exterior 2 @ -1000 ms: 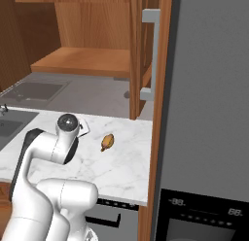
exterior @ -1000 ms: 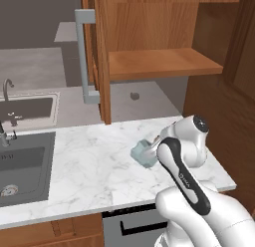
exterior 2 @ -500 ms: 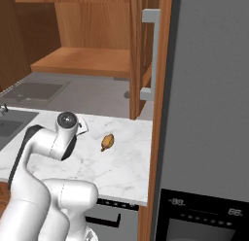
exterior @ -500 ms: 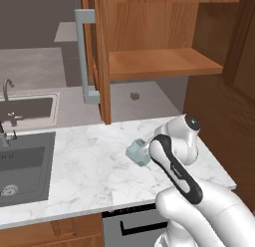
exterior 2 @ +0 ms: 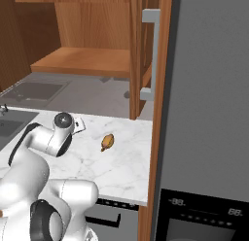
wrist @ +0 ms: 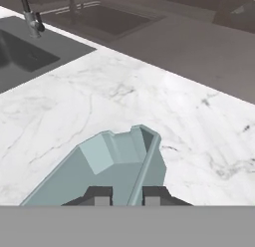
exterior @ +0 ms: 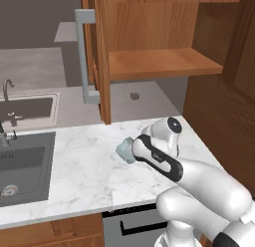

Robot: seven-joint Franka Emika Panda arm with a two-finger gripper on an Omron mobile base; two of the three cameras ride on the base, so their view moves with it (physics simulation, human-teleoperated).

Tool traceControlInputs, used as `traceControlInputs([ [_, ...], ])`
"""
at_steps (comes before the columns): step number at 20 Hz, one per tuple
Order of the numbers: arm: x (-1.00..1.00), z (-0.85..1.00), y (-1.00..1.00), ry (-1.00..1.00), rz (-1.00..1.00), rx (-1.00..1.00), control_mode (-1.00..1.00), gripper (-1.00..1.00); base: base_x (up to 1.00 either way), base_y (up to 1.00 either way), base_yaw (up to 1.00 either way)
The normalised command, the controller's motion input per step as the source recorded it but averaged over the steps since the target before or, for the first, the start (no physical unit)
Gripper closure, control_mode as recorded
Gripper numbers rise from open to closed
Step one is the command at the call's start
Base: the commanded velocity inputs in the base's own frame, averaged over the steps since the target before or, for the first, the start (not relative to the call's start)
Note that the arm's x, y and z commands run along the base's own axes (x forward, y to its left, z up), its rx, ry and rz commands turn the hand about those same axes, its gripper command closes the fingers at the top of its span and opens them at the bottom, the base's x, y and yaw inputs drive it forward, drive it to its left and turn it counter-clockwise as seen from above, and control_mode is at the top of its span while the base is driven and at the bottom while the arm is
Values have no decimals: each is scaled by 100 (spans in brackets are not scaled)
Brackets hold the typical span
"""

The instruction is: Retrieve the tupperware from the cabinet, then place the raw meat into the tupperware to avoid contamination.

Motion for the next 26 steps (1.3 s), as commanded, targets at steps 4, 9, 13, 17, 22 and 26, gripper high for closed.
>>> traceControlInputs([
  [4,0,-8,-8,0,3,3,-100,100,0,0,0],
  [9,0,-22,-16,0,2,8,-100,100,0,0,0],
  [13,0,-32,-16,0,1,9,-100,100,0,0,0],
  [17,0,-33,-14,0,0,6,-100,100,0,0,0],
  [22,5,-26,-1,-1,0,1,-100,100,0,0,0],
  [26,0,-4,0,0,0,0,-100,100,0,0,0],
])
